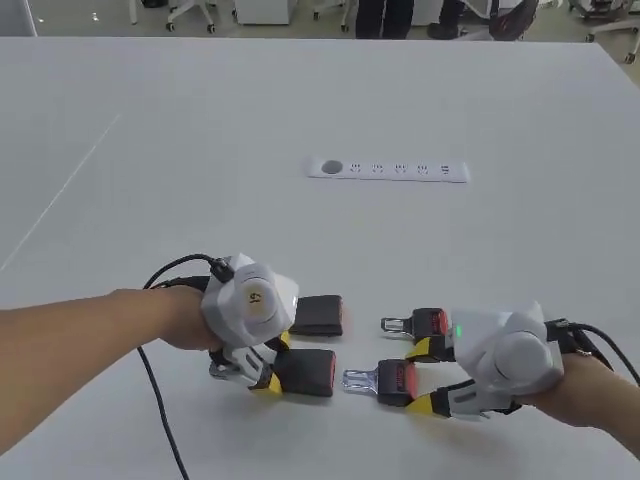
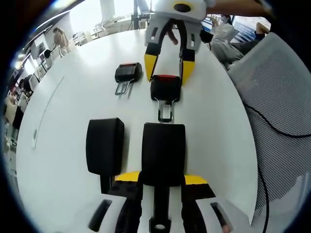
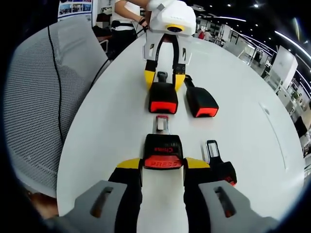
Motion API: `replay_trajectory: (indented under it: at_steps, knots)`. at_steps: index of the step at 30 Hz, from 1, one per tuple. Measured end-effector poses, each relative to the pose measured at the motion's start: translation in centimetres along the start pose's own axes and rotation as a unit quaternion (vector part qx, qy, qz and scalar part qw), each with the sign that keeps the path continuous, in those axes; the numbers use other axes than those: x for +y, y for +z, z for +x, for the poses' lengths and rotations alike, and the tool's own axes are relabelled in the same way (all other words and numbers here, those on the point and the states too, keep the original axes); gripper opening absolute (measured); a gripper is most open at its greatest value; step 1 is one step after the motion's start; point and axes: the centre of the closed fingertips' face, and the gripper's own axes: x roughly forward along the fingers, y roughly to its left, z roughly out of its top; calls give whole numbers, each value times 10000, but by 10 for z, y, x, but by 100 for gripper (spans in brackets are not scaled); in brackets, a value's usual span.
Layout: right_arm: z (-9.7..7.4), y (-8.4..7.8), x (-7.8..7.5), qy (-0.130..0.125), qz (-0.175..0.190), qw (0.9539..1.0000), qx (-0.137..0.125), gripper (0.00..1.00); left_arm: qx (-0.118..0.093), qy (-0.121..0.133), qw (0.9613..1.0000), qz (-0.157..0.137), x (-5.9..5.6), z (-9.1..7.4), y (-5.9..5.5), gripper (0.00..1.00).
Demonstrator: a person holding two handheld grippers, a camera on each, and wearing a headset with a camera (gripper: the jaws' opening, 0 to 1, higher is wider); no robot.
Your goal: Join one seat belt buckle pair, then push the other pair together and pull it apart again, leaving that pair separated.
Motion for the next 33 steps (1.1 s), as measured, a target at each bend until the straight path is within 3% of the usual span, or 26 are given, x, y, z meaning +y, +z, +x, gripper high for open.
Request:
replay_trajectory:
  at_steps: [18,33]
  knots:
    - [17,15,-3,-18,48,9999,-100,31,-22,54,10000,-54,0,0,0,31]
    - [23,17,-7,-81,108,9999,5,30,-25,49,10000,-81,-2,-1,3,30]
